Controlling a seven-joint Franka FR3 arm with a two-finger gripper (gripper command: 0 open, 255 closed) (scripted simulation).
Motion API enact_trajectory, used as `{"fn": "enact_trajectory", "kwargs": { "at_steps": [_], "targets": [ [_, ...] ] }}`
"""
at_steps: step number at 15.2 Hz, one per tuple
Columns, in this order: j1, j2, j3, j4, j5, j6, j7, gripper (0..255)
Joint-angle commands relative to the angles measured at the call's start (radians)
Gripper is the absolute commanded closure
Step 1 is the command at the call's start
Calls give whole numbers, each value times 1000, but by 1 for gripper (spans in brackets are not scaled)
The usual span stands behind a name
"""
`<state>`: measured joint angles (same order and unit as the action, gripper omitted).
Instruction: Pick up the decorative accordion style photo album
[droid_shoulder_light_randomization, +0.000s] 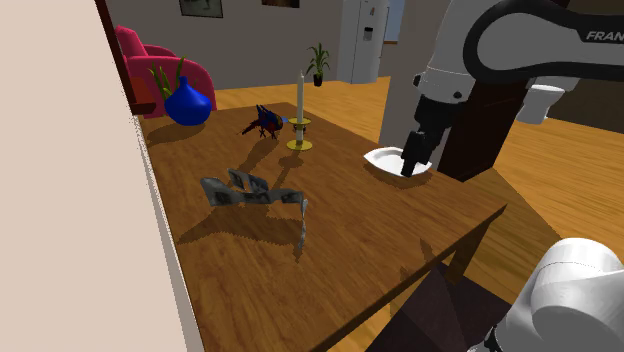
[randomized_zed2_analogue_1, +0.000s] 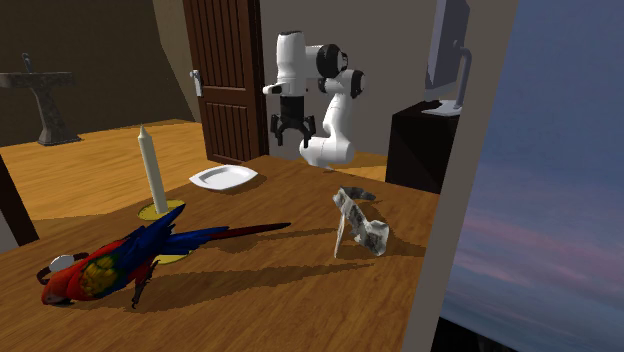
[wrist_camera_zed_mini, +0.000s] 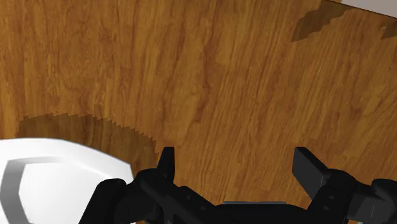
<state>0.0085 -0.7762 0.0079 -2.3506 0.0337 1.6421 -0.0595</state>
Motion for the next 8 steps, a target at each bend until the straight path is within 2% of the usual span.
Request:
{"fn": "enact_trajectory", "kwargs": {
  "at_steps": [1, 8],
  "targets": [
    [0, 0, 0, 0, 0, 0, 0, 0],
    [37, 268, 124, 217, 22, -16, 110, 0]
  ]
}}
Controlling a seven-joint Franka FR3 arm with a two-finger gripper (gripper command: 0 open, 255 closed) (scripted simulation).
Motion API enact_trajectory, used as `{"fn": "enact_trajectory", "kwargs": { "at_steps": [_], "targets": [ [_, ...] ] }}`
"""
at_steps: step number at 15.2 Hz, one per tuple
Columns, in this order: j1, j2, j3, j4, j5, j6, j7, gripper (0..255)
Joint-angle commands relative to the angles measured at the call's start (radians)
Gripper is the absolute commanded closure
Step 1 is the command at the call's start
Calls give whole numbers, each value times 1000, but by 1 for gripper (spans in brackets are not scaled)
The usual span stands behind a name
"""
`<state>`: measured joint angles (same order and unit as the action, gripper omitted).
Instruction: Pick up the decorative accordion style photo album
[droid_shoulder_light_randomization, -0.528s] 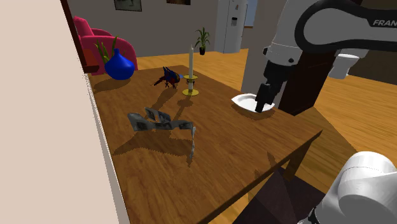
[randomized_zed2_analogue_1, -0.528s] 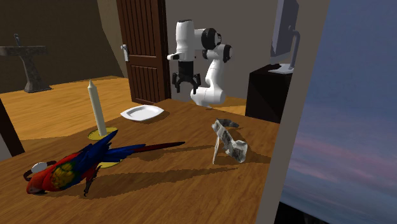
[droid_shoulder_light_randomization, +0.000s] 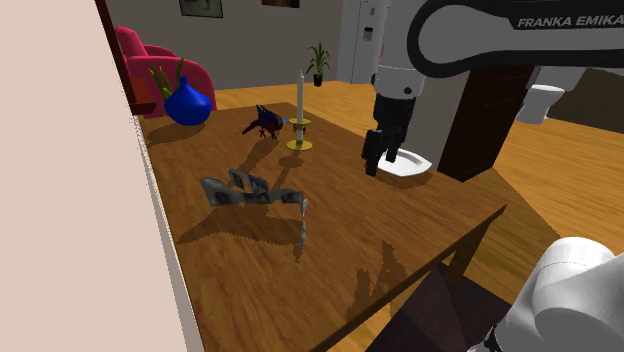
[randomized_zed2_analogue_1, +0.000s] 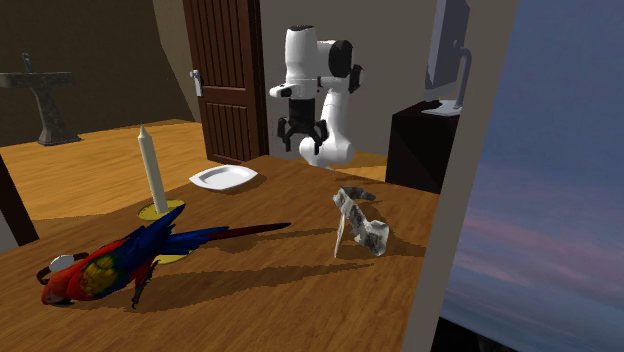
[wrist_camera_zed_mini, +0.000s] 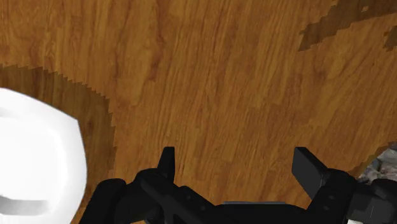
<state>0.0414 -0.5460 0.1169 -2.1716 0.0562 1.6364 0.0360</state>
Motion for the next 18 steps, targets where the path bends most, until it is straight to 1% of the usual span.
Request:
{"fn": "enact_trajectory", "kwargs": {
  "at_steps": [1, 6, 11, 15, 18],
  "targets": [
    [8, 78, 32, 74, -1, -16, 30, 0],
    [29, 285, 112, 271, -21, -60, 115, 0],
    [63, 513, 183, 509, -70, -133, 206, 0],
    [115, 718, 227, 744, -130, -222, 278, 0],
    [177, 895, 246, 970, -185, -316, 323, 0]
  ]
}}
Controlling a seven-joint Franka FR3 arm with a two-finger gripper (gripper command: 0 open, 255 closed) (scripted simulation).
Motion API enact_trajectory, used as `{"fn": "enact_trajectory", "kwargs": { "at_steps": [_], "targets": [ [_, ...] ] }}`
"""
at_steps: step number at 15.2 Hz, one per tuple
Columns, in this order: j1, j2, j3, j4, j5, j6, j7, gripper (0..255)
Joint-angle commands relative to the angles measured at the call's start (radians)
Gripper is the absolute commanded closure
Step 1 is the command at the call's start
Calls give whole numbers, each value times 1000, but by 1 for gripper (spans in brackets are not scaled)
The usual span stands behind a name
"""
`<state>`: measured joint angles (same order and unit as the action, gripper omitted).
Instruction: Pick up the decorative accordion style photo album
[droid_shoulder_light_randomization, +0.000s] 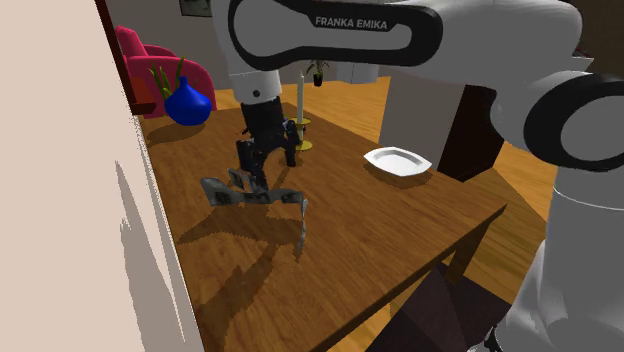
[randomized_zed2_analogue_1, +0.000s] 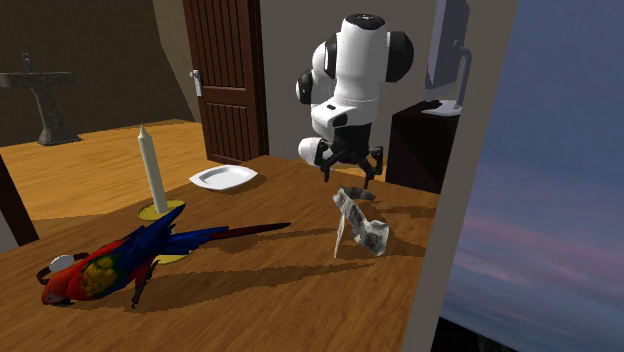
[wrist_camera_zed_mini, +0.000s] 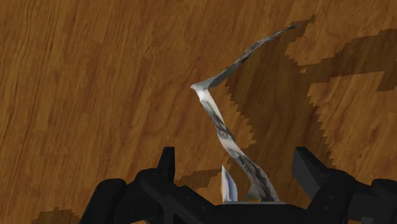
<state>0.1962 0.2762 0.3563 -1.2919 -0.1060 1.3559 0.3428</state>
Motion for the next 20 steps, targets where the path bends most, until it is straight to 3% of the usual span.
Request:
{"fn": "enact_trajectory", "kwargs": {
  "at_steps": [1, 2, 9, 11, 12, 20],
  "targets": [
    [50, 140, 9, 183, -43, -75, 28, 0],
    [58, 153, 7, 202, -46, -84, 29, 0],
    [35, 111, 6, 36, -32, 43, 30, 0],
    [35, 111, 5, 36, -32, 43, 30, 0],
    [35, 112, 6, 36, -32, 43, 30, 255],
    [36, 113, 6, 38, -32, 41, 30, 255]
  ]
}}
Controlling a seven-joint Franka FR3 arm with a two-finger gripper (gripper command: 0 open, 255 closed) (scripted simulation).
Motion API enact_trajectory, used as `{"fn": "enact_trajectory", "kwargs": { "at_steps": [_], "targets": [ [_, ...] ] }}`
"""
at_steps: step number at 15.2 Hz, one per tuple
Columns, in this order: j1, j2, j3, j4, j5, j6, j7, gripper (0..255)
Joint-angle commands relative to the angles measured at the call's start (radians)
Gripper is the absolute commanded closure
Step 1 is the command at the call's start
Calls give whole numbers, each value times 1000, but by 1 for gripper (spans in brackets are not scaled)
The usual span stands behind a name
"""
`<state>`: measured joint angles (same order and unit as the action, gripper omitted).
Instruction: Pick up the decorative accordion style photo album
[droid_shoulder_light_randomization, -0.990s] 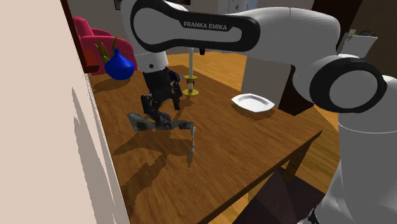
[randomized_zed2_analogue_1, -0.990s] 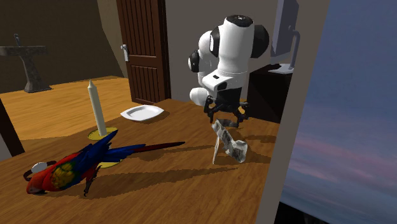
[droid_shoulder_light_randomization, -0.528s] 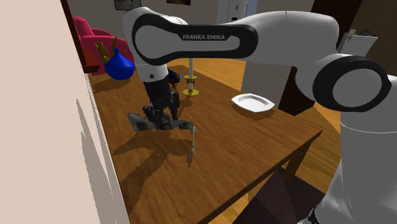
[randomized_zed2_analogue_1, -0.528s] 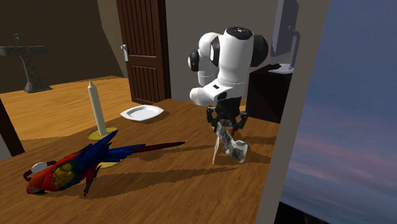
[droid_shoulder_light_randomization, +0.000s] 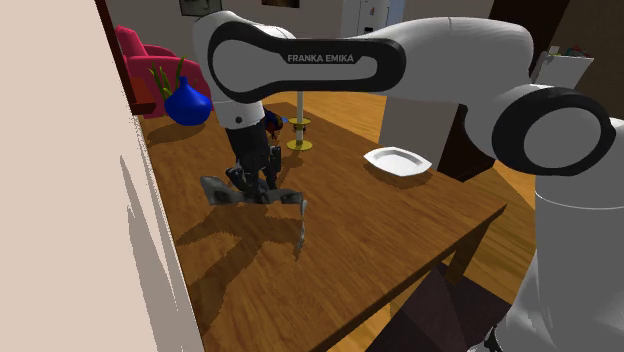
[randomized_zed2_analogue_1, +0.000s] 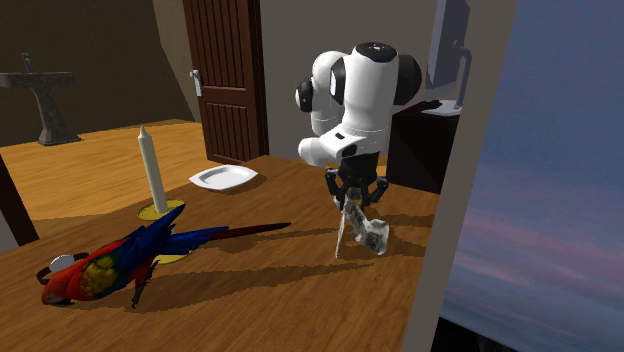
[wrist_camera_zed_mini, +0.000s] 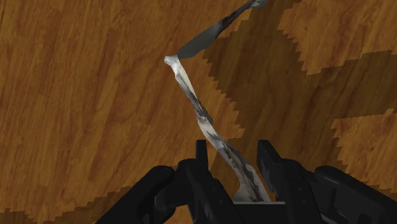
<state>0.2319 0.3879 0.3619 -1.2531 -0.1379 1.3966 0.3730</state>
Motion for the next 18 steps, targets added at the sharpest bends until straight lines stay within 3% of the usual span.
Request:
{"fn": "enact_trajectory", "kwargs": {
  "at_steps": [1, 10, 16, 18],
  "targets": [
    [-1, 0, 0, -3, 0, 2, -1, 255],
    [29, 53, 0, 202, -18, -151, -1, 255],
    [69, 128, -4, 410, -45, -283, -3, 255],
    [71, 131, -4, 417, -46, -287, -3, 255]
  ]
}}
